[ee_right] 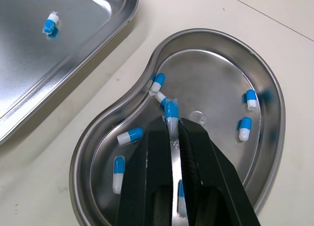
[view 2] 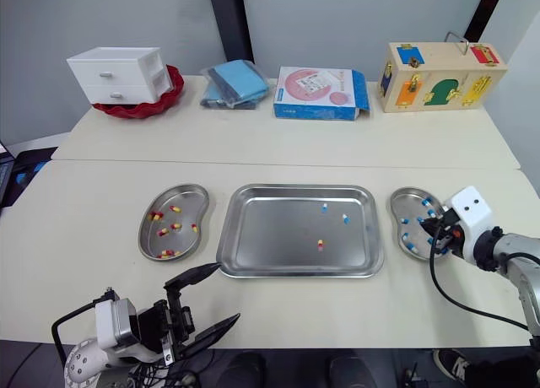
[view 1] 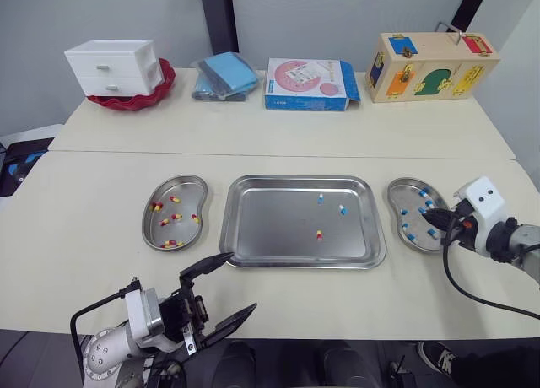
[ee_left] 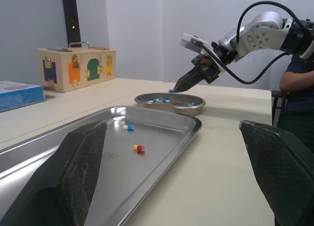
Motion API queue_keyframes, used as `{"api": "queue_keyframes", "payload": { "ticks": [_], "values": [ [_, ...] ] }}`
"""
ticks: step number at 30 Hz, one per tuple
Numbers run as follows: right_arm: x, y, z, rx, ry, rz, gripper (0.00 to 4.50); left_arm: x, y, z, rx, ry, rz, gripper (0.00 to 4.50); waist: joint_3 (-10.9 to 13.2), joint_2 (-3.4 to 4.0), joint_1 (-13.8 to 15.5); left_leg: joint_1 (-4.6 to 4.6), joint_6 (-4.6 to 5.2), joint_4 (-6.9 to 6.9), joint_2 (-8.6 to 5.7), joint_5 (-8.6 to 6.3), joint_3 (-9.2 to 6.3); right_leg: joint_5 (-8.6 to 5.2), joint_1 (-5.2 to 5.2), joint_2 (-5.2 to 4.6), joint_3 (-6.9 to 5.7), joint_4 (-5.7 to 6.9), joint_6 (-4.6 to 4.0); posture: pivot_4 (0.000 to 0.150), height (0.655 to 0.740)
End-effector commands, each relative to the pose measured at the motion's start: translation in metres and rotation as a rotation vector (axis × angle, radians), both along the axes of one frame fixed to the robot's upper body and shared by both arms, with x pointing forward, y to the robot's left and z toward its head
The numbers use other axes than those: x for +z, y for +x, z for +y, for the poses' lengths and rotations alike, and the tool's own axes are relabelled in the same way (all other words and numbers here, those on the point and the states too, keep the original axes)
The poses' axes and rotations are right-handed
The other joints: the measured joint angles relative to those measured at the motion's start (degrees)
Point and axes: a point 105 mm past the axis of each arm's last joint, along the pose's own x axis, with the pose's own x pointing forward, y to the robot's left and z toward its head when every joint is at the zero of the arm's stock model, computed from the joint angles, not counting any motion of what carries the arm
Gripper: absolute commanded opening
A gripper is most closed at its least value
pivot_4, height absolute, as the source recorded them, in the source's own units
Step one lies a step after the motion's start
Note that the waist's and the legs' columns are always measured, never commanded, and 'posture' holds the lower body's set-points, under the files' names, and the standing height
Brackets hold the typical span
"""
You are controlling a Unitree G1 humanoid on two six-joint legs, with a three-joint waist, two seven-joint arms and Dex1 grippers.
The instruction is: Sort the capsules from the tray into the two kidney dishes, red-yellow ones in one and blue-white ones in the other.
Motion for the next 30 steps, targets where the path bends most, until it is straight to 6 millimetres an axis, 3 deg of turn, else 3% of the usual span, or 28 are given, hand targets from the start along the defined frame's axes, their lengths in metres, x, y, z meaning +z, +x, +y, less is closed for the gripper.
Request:
{"api": "queue_keyframes", "payload": {
  "ticks": [1, 11, 13, 22, 27, 30],
  "values": [
    [0.0143, 0.0031, -0.0042, -0.003, -0.028, -0.049, 0.02, 0.0074, -0.0009, -0.0036, -0.004, -0.011, -0.028, 4.5, 0.0, 0.0, 0.0, 0.0, 0.0, 0.0, 0.0, 0.0, 0.0, 0.0, 0.0, 0.0, 0.0, 0.0, 0.0, 0.15, 0.74],
    [0.0145, 0.0046, -0.0084, -0.026, -0.039, -0.049, 0.02, 0.0058, -0.0002, -0.0013, -0.001, -0.012, -0.023, 4.5, 0.0, 0.01, 0.0, 0.0, 0.0, 0.0, 0.0, 0.0, 0.0, 0.0, 0.0, 0.0, 0.0, 0.0, 0.0, 0.15, 0.74],
    [0.0141, 0.0047, -0.0089, -0.031, -0.04, -0.047, 0.71, 0.0052, -0.0007, -0.0009, -0.001, -0.012, -0.024, 4.5, 0.0, 0.0, 0.0, 0.0, 0.0, 0.01, 0.0, 0.0, 0.0, 0.0, 0.0, 0.0, 0.0, 0.0, 0.0, 0.15, 0.74],
    [0.0147, 0.0042, -0.0071, -0.027, -0.029, -0.046, 2.88, 0.0039, -0.0021, -0.0001, -0.001, -0.01, -0.024, 4.5, 0.0, 0.01, 0.0, 0.0, 0.0, 0.01, 0.0, 0.0, 0.0, 0.0, 0.0, 0.0, 0.0, 0.0, 0.0, 0.15, 0.74],
    [0.0146, 0.0022, -0.0077, -0.024, -0.029, -0.044, 4.49, 0.004, -0.0029, 0.0002, 0.003, -0.008, -0.023, 4.5, 0.0, 0.01, 0.0, 0.0, 0.0, 0.01, 0.0, 0.0, 0.0, 0.0, 0.0, 0.0, 0.0, 0.0, 0.0, 0.15, 0.74],
    [0.0143, 0.0009, -0.0101, -0.025, -0.029, -0.044, 4.49, 0.0057, -0.001, 0.001, 0.021, -0.007, -0.028, 4.5, 0.0, 0.01, 0.1, 0.0, 0.0, 0.01, 0.0, 0.0, 0.0, 0.0, 0.0, 0.0, -0.01, 0.0, 0.0, 0.15, 0.74]
  ]
}}
